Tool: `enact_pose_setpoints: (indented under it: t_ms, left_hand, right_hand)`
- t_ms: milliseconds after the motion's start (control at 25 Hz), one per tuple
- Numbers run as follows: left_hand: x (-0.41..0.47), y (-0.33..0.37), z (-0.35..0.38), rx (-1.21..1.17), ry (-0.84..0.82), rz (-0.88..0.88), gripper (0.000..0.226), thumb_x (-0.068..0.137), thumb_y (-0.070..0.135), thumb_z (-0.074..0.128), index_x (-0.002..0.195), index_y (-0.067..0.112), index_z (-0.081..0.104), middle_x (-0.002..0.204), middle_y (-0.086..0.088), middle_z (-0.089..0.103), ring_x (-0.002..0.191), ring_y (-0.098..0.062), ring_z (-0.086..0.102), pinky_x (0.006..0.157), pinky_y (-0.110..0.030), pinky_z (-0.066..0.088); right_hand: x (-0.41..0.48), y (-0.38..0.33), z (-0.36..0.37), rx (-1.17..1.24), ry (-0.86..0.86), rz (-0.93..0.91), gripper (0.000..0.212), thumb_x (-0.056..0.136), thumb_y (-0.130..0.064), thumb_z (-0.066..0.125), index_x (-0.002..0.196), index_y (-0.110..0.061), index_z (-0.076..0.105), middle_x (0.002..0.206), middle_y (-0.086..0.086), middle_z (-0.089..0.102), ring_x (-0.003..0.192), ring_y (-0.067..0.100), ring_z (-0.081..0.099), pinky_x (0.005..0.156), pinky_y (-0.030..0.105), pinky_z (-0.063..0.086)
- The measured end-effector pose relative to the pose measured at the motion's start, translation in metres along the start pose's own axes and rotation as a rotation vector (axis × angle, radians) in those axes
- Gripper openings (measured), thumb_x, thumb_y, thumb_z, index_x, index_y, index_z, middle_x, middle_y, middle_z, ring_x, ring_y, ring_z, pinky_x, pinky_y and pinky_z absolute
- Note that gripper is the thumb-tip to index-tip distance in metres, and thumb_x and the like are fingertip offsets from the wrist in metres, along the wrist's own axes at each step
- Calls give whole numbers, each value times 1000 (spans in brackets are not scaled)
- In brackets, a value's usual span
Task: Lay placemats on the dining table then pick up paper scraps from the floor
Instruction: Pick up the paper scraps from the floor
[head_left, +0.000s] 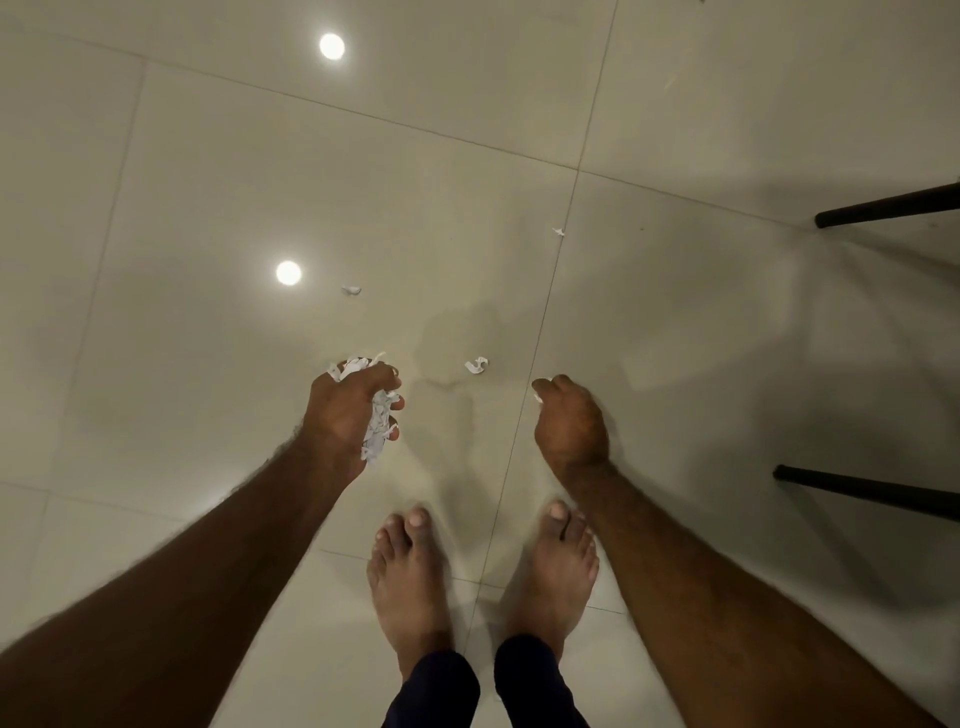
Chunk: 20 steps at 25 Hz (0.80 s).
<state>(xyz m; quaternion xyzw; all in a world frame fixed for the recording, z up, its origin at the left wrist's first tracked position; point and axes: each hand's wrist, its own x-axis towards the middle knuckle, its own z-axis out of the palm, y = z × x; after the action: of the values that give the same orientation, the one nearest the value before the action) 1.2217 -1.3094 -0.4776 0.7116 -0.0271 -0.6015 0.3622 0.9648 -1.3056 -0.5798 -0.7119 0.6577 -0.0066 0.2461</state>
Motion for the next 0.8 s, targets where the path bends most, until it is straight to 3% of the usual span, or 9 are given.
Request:
enact_pose_setpoints:
  t_ms: [240,440,600,800]
  left_hand:
    - [-1,-3,-29,-25,22,-14,14,90,4,64,88,15,56,72,1,62,67,-21,60,48,-26,40]
    - [2,-2,-30,-26,36,-9,14,88,3,64,84,13,56,71,-4,59,66,-23,60,47,-26,41]
    - [5,1,-31,-56,50,-11,12,88,2,63,87,12,56,73,-5,56,66,-23,58,46,-25,40]
    - [9,3,-39,-106,42,-12,15,89,2,64,97,13,57,71,-3,57,69,-24,58,45,-27,41]
  right_hand:
    - [22,-42,2,77,27,-117,42,70,12,60,104,-11,71,89,7,68,74,31,63,65,35,54]
    - [42,-69,21,9,-101,-293,49,72,10,62,116,-13,67,109,7,66,85,31,64,72,34,55]
    - [45,-71,28,-43,-179,-309,45,64,14,65,100,-12,70,84,8,63,71,33,61,58,32,50]
    - [80,-121,9,-61,-139,-389,42,66,3,65,101,-20,71,84,2,65,81,29,61,61,31,49]
